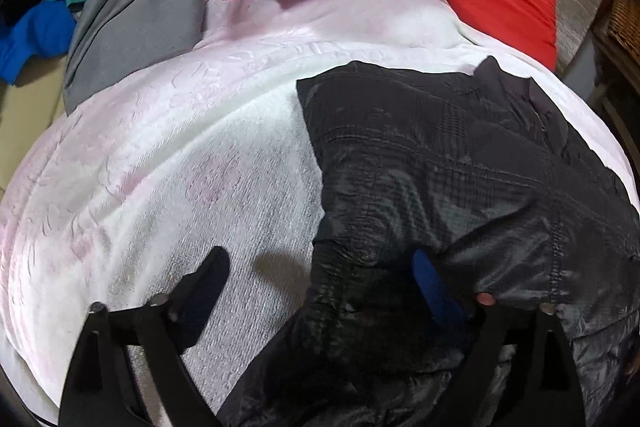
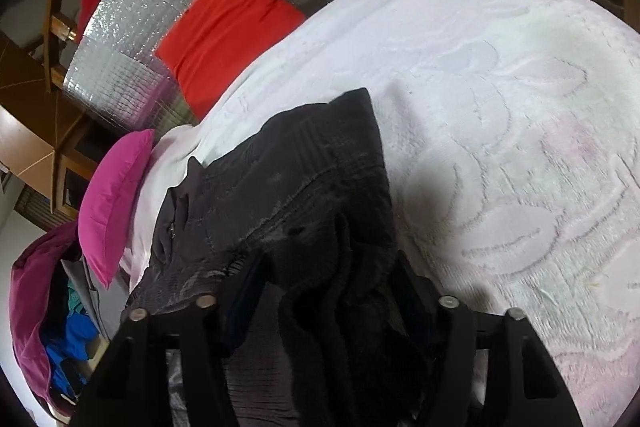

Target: Fold large clothes

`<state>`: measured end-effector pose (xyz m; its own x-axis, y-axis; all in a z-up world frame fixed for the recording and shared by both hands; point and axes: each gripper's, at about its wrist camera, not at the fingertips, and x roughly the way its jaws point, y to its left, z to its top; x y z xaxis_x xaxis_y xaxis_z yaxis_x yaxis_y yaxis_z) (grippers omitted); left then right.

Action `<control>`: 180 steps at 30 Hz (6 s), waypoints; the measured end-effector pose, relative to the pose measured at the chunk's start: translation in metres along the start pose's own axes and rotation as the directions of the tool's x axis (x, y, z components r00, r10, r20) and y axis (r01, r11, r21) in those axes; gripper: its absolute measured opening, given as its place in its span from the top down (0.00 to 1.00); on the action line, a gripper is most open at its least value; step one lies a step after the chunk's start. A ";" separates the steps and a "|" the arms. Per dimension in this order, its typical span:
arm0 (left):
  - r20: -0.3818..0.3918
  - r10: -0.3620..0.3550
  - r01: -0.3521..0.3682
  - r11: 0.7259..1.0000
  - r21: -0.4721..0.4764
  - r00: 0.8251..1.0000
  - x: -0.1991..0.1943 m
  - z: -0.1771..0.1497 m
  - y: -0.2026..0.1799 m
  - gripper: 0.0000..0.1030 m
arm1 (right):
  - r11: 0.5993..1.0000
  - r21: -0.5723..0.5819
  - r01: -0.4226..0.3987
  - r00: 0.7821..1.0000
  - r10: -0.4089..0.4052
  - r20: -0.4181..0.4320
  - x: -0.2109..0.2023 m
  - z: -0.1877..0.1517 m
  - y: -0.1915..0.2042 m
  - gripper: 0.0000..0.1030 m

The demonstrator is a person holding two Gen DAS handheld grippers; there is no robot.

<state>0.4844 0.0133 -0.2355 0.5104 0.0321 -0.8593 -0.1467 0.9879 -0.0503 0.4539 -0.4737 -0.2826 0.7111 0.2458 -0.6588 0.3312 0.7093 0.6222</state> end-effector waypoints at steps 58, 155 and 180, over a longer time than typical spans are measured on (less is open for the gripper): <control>0.144 0.021 -0.045 0.985 0.165 0.989 -0.117 -0.104 0.041 0.01 | 0.998 -0.063 0.024 1.000 -0.024 0.010 -0.152 -0.076 -0.060 0.30; -0.148 -0.139 0.155 0.982 0.105 0.979 -0.138 -0.307 0.041 0.44 | 0.951 -0.308 0.036 0.974 -0.102 -0.200 -0.177 -0.257 -0.077 0.53; -0.235 -0.291 0.315 0.947 0.068 0.927 -0.122 -0.307 0.062 0.91 | 0.961 -0.278 -0.010 0.957 -0.072 -0.282 -0.166 -0.267 -0.069 0.41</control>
<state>0.1525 0.0240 -0.2902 0.3169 -0.2936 -0.9019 0.0793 0.9558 -0.2833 0.1477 -0.3870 -0.3291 0.4816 0.3707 -0.7941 0.1390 0.8623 0.4869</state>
